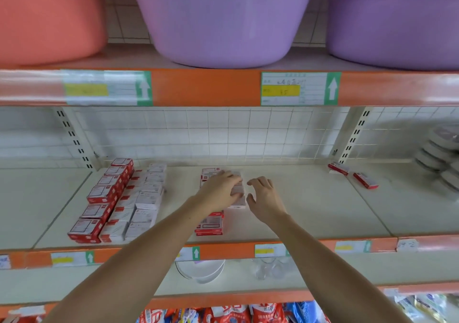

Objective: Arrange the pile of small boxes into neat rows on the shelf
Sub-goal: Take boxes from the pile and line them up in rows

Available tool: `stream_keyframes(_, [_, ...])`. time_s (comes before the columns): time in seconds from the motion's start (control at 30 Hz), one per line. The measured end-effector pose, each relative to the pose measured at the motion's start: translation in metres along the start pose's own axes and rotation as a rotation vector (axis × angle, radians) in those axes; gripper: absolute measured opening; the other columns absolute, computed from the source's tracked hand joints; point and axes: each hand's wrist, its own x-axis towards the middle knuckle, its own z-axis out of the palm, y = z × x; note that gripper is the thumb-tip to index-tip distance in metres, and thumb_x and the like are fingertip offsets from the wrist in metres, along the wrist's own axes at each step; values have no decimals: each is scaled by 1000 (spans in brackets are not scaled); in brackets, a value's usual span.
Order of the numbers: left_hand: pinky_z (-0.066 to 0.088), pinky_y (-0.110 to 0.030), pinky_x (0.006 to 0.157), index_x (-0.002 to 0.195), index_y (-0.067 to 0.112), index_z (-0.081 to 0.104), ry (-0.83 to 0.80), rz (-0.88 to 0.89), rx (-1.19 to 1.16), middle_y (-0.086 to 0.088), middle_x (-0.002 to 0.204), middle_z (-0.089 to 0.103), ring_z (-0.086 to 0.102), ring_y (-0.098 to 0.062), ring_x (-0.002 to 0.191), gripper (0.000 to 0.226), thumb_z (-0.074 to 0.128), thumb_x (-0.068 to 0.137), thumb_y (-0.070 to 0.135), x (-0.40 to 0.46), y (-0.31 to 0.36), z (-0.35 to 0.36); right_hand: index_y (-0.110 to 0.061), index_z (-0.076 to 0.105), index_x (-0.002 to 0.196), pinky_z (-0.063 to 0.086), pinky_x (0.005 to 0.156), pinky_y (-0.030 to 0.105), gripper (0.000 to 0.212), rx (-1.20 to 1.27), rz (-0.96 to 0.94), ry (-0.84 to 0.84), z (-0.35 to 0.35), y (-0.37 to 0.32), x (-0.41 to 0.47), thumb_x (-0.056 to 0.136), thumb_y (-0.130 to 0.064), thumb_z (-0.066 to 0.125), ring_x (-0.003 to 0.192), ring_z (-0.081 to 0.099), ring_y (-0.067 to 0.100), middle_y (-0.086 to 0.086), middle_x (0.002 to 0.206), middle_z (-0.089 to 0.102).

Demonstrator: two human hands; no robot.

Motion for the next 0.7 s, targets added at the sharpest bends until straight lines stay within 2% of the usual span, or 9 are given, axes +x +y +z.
stream_keyframes(0.07, [38,-40,109,143,21,47,-26,-21,27,0,144,49,42,-22,134,53,56,96,43,20,12,10,-12,55,131,42,102,37,41,-3,69,-11,-10,20,-3,91,-19,59,122,45,25,4,130,54])
stream_keyframes(0.33, [38,-39,107,144,19,41,-53,42,50,2,149,41,37,-21,137,56,54,96,45,98,81,53,-11,53,134,43,100,39,46,-51,280,26,-66,117,-25,89,-24,58,123,48,28,6,132,54])
stream_keyframes(0.57, [34,-36,109,147,17,37,-89,114,78,0,153,37,32,-22,141,58,53,97,42,166,154,87,-8,54,133,42,102,40,47,-69,439,123,-116,203,-41,88,-19,58,124,48,31,10,133,55])
stream_keyframes(0.7, [35,-38,109,148,21,35,-92,136,80,0,152,39,32,-21,140,61,56,95,42,203,188,106,-12,48,141,40,105,41,58,-103,495,160,-139,243,-40,85,-18,60,125,45,33,11,137,52])
